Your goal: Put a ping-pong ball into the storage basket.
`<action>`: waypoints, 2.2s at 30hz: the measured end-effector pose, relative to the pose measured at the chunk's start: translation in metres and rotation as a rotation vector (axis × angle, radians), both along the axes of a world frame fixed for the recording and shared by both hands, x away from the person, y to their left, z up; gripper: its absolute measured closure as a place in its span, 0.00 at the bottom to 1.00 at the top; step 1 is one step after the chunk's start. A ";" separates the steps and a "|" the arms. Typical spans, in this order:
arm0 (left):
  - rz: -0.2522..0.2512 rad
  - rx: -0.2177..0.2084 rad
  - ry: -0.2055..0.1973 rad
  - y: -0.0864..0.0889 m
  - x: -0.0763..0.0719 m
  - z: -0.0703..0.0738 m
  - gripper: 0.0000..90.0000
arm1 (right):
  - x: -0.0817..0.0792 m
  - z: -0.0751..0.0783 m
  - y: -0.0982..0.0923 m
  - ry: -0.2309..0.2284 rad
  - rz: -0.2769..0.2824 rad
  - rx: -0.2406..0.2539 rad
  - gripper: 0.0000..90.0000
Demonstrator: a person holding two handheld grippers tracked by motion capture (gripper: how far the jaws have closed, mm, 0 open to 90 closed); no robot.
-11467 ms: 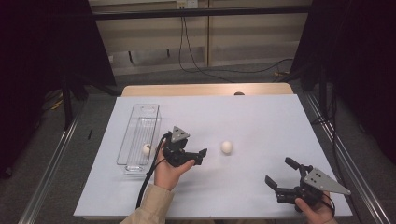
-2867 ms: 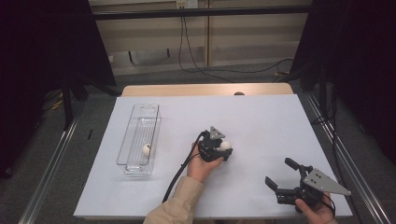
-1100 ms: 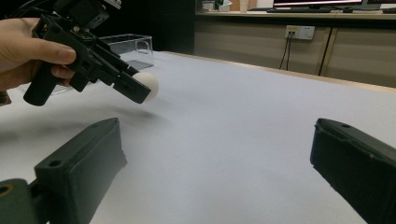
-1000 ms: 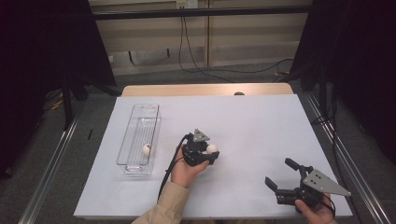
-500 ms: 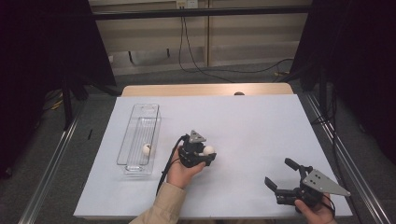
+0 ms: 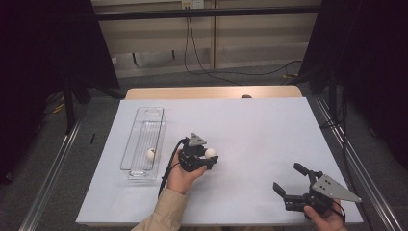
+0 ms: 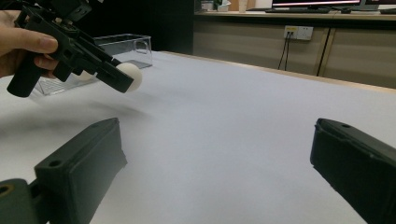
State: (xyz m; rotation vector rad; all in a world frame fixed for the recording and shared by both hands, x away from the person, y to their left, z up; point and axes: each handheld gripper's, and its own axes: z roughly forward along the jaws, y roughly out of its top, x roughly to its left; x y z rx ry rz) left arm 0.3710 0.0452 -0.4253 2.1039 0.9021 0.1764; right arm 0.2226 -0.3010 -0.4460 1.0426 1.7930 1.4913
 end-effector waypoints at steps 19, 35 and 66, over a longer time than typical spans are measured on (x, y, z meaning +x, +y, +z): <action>0.028 -0.003 0.006 0.013 0.003 0.003 0.57 | 0.000 0.000 0.001 0.000 0.001 -0.001 0.02; 0.044 -0.007 0.015 0.020 0.004 0.006 0.57 | 0.000 0.000 0.000 -0.001 0.002 0.001 0.02; 0.081 -0.004 0.017 0.037 0.006 0.017 0.57 | 0.000 0.000 0.001 -0.003 0.007 -0.005 0.02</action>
